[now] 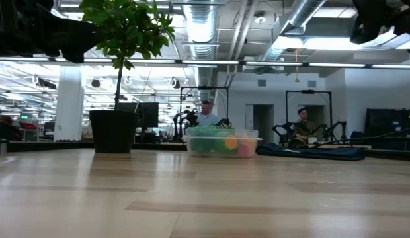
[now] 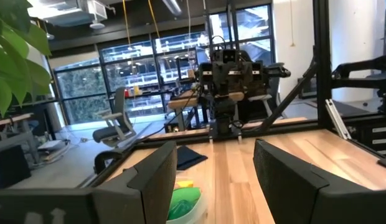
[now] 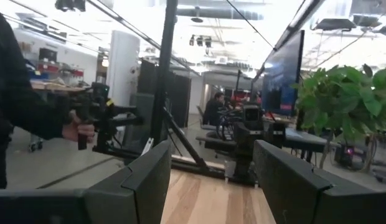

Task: Pick and placing Produce into tupperware
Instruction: Return to Home Position

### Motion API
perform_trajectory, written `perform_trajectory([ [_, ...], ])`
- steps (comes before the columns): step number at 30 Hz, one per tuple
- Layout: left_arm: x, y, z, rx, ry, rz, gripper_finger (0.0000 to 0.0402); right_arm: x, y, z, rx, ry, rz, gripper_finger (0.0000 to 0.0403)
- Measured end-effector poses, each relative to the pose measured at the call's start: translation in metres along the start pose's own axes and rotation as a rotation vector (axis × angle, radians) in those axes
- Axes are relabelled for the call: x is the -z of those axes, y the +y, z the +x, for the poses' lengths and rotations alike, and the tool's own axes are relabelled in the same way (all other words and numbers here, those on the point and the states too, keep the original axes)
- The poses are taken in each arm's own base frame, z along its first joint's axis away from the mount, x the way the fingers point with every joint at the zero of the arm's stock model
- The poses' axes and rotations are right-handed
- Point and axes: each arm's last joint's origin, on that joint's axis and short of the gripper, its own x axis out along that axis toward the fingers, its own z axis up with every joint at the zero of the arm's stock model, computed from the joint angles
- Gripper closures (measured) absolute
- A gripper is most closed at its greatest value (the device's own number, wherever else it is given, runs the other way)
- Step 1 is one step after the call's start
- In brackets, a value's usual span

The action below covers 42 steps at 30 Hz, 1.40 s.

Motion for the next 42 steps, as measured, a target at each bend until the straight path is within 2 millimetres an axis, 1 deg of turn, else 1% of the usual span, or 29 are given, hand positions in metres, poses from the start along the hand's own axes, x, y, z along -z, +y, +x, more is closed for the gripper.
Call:
perform_trajectory([
  [4, 0.0, 0.0, 0.0, 0.0, 0.0, 0.0, 0.0198, 0.002, 0.0, 0.0, -0.002, 0.001, 0.009, 0.0182],
  [7, 0.0, 0.0, 0.0, 0.0, -0.003, -0.001, 0.0198, 0.014, 0.001, 0.0, 0.024, -0.02, 0.005, 0.0182],
  [12, -0.001, 0.0, 0.0, 0.004, -0.015, -0.003, 0.0198, 0.011, -0.007, 0.0, 0.118, -0.057, -0.017, 0.0182],
  [16, -0.001, 0.0, 0.0, 0.004, -0.016, -0.004, 0.0198, 0.009, -0.011, -0.001, 0.104, -0.084, -0.022, 0.0182],
  [23, 0.0, -0.001, 0.0, 0.021, -0.01, -0.003, 0.0198, 0.02, -0.014, -0.002, 0.064, 0.017, 0.082, 0.0182],
  [27, 0.004, -0.001, 0.0, 0.032, 0.036, -0.027, 0.0198, 0.026, -0.013, -0.002, 0.06, 0.074, 0.114, 0.0182],
  [32, 0.007, -0.002, 0.0, 0.036, 0.068, -0.055, 0.0198, 0.036, -0.015, -0.003, 0.153, 0.178, 0.165, 0.0182],
  [35, 0.008, -0.002, 0.0, 0.036, 0.076, -0.054, 0.0198, 0.039, -0.016, -0.004, 0.19, 0.213, 0.164, 0.0182],
  [42, 0.014, -0.003, -0.001, 0.045, 0.133, -0.064, 0.0198, 0.044, -0.015, -0.005, 0.189, 0.273, 0.13, 0.0182],
])
